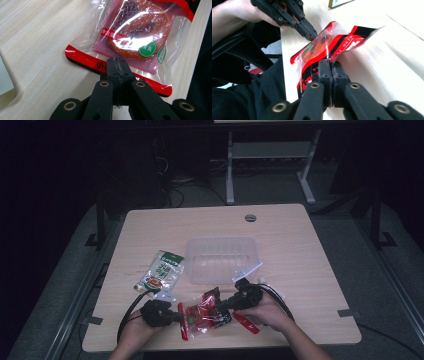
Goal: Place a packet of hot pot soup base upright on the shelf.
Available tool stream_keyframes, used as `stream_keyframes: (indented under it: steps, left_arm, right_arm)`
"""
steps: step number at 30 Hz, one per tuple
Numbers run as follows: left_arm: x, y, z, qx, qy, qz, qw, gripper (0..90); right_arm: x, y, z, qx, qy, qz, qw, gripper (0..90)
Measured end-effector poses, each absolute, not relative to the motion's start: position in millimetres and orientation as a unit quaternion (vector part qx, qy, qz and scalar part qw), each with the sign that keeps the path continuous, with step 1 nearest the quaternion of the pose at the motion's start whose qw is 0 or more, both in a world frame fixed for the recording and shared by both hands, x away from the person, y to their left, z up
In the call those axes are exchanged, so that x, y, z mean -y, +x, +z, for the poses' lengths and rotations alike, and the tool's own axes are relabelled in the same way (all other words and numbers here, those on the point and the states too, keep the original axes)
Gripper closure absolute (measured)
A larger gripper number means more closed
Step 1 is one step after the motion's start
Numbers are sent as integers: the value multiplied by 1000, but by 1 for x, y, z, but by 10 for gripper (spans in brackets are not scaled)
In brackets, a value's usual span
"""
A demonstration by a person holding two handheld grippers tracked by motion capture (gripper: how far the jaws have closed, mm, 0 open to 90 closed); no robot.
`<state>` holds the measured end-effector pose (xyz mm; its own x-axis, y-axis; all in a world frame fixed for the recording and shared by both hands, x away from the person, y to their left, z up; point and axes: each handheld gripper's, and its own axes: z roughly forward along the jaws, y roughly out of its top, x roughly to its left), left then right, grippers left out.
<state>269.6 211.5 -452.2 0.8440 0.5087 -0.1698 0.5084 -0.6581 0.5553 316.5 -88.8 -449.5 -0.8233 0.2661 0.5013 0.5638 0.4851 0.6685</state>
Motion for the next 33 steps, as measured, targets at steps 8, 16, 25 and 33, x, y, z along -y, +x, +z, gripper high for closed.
stream_keyframes:
  steps: [8,16,25,33]
  left_arm:
    - [-211,267,-451,-279,909,-10,309,899]
    - [-210,266,-443,-280,895,7,348,898]
    - [-203,264,-428,-262,881,38,392,898]
    - [-200,259,-418,-243,872,51,422,897]
  right_arm:
    - [91,313,-440,832,-231,-472,181,900]
    - [96,312,-428,802,-219,-522,192,900]
    - [94,303,-409,794,-185,-549,185,900]
    - [84,296,-404,791,-164,-557,191,900]
